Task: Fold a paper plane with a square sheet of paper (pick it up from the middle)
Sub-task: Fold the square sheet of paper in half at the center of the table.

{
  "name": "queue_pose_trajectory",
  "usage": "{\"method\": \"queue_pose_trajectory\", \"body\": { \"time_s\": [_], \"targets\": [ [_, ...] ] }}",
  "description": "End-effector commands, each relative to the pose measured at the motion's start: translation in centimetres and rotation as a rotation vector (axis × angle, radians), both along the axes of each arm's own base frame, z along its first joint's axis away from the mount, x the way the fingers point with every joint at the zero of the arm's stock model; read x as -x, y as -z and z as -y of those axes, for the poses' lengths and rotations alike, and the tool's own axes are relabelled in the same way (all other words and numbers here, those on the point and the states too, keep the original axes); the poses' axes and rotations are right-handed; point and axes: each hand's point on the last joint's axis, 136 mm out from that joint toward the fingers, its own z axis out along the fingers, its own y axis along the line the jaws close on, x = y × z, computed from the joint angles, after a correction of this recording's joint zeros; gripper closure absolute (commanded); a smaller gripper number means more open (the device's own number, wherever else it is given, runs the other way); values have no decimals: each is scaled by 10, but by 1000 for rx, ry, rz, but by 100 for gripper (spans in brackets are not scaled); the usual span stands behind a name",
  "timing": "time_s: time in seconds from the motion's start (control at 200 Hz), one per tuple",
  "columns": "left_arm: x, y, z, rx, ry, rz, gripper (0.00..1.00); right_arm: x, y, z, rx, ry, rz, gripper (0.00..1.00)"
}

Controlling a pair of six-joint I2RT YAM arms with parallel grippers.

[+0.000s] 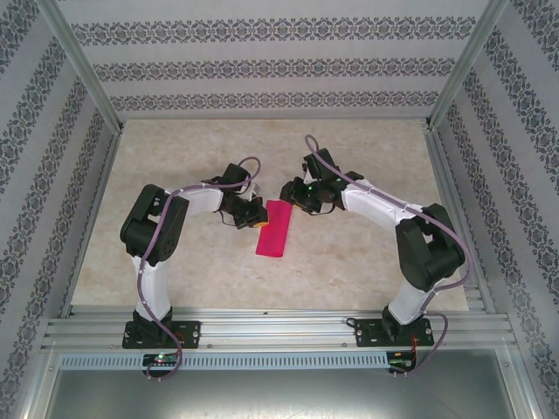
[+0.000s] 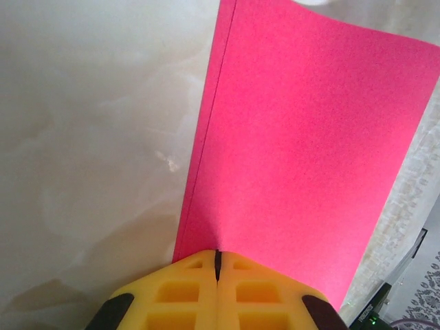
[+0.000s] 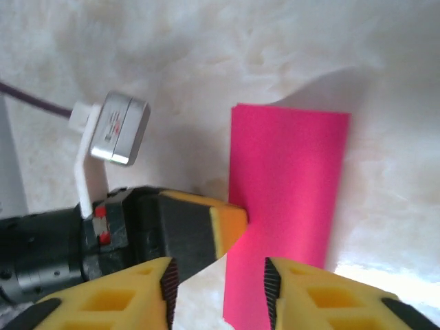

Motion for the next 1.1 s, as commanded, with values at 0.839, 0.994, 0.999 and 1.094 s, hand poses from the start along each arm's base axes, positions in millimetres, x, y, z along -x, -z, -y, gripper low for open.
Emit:
{"method": "queue_pose_trajectory", "body": {
  "time_s": [0.839, 0.994, 0.999, 1.094],
  "targets": [
    [34, 43, -18, -138, 41, -102, 100, 44, 92, -7, -70, -71, -144, 100],
    [34, 45, -17, -139, 47, -108, 100, 51, 103, -2, -53, -86, -145, 99],
    [34, 45, -17, -138, 47, -108, 100, 52, 103, -2, -52, -86, -146, 99],
    [34, 44, -18, -140, 47, -107, 100, 59, 117, 6, -7, -79, -170, 99]
  ]
}}
